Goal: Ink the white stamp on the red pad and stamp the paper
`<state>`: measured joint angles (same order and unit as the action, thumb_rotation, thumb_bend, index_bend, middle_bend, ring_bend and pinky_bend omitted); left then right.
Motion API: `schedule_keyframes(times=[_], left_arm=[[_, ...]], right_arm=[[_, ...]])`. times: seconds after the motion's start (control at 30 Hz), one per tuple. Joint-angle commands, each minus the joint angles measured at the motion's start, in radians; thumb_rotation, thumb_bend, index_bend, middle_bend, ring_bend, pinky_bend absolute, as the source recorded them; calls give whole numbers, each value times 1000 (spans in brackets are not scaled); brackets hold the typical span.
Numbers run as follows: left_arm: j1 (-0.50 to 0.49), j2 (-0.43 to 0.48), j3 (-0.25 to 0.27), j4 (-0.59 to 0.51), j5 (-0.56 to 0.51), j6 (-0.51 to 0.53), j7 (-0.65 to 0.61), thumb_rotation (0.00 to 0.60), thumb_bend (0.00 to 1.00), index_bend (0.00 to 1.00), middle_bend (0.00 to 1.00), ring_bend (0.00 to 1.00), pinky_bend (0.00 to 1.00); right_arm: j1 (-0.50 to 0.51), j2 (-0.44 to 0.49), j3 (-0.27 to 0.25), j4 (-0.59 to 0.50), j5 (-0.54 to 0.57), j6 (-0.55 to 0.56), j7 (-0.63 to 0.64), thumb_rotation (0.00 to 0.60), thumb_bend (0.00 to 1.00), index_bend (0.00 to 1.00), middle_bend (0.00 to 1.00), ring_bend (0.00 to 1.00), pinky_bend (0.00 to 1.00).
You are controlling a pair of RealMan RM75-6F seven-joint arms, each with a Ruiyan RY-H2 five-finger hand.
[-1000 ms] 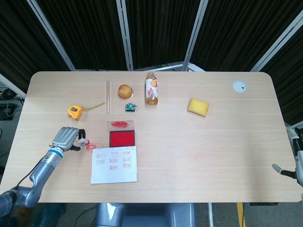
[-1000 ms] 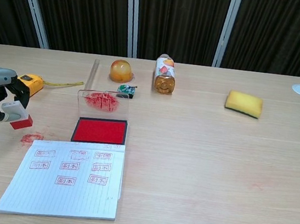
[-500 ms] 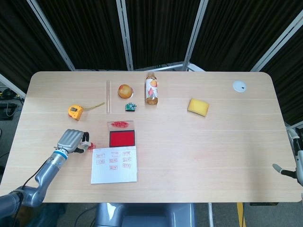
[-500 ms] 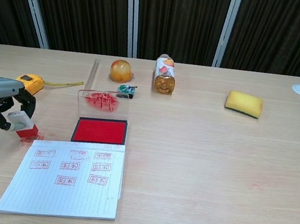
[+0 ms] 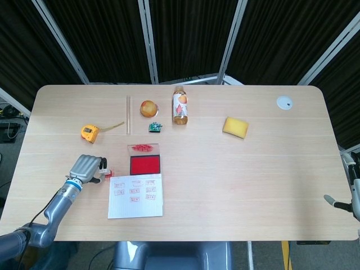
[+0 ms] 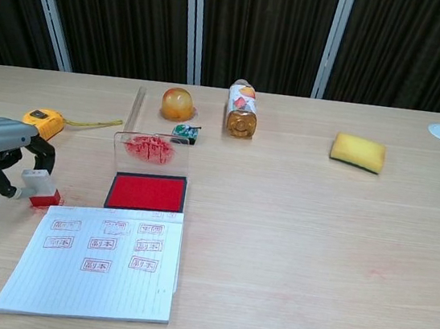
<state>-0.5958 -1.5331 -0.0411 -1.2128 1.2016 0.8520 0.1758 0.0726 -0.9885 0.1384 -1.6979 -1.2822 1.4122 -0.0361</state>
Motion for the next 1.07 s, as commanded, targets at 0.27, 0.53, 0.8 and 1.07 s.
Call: schedule_keyframes(times=[0.27,0.53,0.8,1.07], left_arm=[[5,11,-3,-23,-6,7,21,600,180,372,358,793,913],[25,67,-8,-107,37,78,13,600,3,143,207,757,885],[124,237,3,-333,172,327,-10,600,0,112,102,549,683],[275,399,51,-567,234,562,105,600,0,0,0,1,0]], right_arm=[[1,1,-1,-1,1,-4,1,600,0,0,0,0,0],[-1,3,-4,-8,-8,-1,2,600,0,0,0,0,0],[-16,21,-17,-37,-58,32,24,600,0,0,0,0,0],[-30,43,-36,-67,-135,67,60,600,0,0,0,0,0]])
